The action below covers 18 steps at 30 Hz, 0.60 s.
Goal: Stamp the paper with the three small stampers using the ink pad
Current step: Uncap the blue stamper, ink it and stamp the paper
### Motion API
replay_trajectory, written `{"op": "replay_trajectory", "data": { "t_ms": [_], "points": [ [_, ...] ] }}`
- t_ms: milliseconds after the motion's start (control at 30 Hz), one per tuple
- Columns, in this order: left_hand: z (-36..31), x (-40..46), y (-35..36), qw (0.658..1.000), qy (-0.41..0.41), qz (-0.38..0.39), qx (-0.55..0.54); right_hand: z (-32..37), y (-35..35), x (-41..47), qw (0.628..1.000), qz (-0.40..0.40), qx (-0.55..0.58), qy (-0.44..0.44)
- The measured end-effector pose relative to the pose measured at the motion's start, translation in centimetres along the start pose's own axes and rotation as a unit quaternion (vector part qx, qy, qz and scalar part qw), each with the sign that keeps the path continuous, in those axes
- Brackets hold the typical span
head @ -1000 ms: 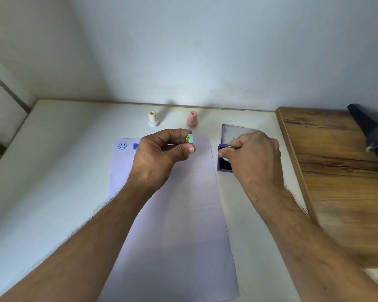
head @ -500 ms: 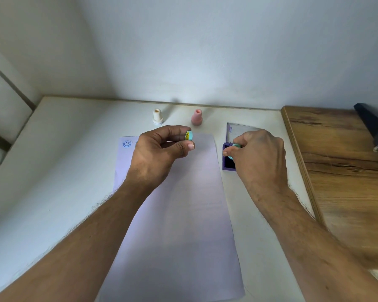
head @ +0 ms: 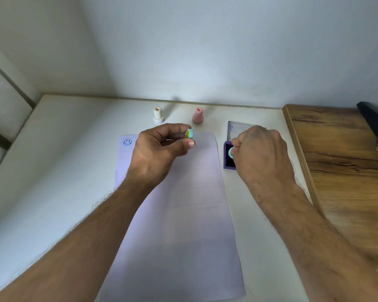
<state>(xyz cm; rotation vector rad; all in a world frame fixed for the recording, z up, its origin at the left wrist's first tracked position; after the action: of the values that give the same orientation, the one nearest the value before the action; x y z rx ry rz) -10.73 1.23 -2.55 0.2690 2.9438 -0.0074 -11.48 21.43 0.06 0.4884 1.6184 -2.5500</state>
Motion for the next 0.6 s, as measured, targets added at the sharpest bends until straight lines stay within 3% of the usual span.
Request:
{"op": "replay_trajectory", "data": {
  "t_ms": [100, 267, 600],
  "points": [
    [0.11, -0.13, -0.06, 1.0, -0.001, 0.002, 0.002, -0.17, -0.02, 0.45, 0.999, 0.031, 0.022, 0.031],
    [0.11, -0.25, -0.33, 1.0, -0.005, -0.005, 0.002, 0.46, -0.25, -0.44, 1.0, -0.021, -0.003, 0.0],
    [-0.25, -0.61, -0.59, 1.0, -0.007, -0.013, 0.0, 0.24, -0.36, -0.51, 1.0, -0.015, -0.003, -0.014]
  ]
}}
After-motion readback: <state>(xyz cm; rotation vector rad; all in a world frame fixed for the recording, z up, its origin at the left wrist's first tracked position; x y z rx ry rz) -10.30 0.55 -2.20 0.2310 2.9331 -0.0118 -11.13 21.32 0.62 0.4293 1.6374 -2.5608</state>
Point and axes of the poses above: each hand's wrist, its own x-axis towards the middle knuckle, its own y-axis out of the palm, z = x × y, the point moved 4 cm from there along x, towards the middle knuckle, and after that the axes turned 15 degrees about z, right-handed, at the moved point
